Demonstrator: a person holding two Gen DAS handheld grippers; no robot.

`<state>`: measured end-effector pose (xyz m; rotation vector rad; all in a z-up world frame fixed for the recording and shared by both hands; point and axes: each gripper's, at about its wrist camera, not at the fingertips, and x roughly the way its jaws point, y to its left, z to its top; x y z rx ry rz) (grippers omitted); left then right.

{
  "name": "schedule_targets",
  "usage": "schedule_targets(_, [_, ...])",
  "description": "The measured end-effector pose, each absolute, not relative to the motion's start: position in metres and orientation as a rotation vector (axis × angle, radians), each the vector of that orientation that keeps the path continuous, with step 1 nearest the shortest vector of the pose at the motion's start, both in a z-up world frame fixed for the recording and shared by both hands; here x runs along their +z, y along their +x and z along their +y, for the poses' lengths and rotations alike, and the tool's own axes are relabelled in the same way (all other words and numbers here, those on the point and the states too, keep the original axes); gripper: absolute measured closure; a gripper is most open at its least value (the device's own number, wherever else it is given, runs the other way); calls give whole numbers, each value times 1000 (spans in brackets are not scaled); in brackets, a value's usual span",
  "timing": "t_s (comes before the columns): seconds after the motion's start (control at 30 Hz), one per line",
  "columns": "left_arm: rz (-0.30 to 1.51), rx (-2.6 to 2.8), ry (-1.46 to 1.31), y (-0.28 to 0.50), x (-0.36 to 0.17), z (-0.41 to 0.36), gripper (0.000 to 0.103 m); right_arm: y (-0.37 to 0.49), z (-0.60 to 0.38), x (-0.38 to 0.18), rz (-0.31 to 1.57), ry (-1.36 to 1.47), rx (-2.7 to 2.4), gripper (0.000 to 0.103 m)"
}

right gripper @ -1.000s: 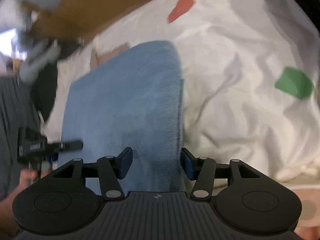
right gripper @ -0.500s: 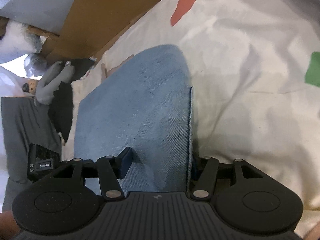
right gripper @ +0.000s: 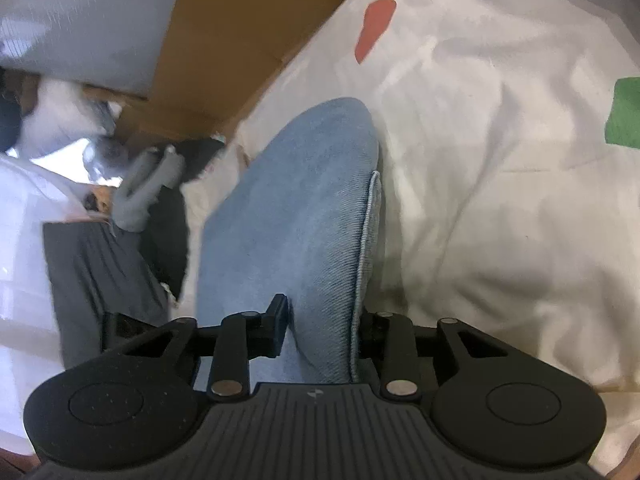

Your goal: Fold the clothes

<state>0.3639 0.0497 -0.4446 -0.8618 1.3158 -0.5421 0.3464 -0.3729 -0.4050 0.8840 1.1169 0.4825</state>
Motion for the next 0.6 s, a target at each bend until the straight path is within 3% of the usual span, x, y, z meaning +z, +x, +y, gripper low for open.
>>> schedule_targets(0.17, [1315, -541, -861, 367, -448, 48, 40, 362, -355, -409, 1172, 789, 491, 52])
schedule_targets(0.27, [1314, -544, -868, 368, -449, 48, 41, 369, -345, -408, 1195, 737, 502, 51])
schedule_targets(0.47, [1284, -518, -836, 358, -432, 48, 49, 361, -351, -392, 1177, 740, 533, 69])
schedule_targets(0.6, [1258, -521, -805, 354, -417, 47, 50, 358, -346, -376, 1155, 704, 539, 75])
